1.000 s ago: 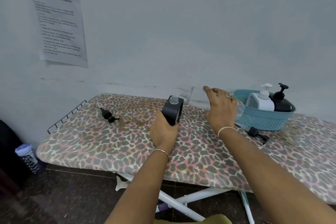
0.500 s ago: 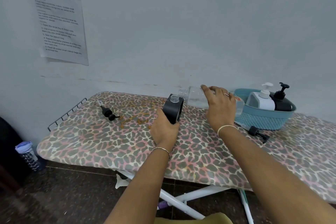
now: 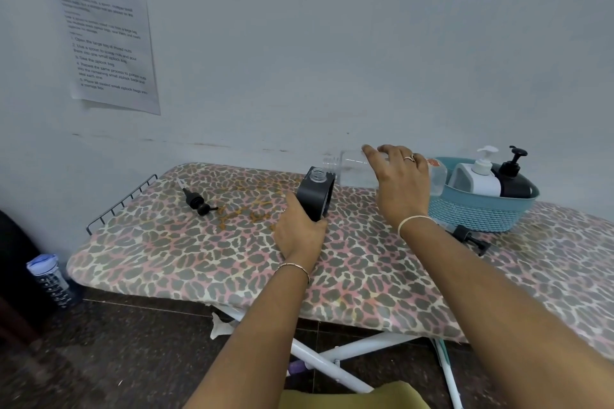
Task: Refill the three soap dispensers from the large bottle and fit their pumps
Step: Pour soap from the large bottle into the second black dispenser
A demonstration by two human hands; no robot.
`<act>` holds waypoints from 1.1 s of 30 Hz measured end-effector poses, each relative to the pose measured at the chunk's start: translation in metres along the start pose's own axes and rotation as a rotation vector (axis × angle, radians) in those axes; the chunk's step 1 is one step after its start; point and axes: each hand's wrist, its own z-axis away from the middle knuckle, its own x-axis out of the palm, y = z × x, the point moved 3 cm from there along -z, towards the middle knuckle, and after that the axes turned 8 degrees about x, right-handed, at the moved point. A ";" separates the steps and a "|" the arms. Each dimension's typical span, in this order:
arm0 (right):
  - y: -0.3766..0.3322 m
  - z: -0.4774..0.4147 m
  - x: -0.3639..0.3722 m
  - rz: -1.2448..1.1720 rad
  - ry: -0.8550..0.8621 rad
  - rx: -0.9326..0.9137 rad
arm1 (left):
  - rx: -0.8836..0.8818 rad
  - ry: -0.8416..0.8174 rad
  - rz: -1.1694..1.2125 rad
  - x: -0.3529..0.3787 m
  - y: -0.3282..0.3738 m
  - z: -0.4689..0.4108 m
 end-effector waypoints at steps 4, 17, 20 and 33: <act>-0.001 -0.002 -0.004 0.032 -0.007 -0.023 | 0.001 -0.002 -0.002 -0.001 0.000 0.000; -0.002 -0.008 -0.009 0.102 -0.034 -0.075 | -0.007 -0.012 -0.036 -0.001 0.000 0.000; -0.002 -0.009 -0.009 0.113 -0.033 -0.078 | -0.013 -0.012 -0.031 -0.001 -0.001 -0.001; -0.002 -0.014 -0.010 0.133 -0.016 -0.107 | -0.012 -0.007 -0.039 0.000 -0.002 -0.001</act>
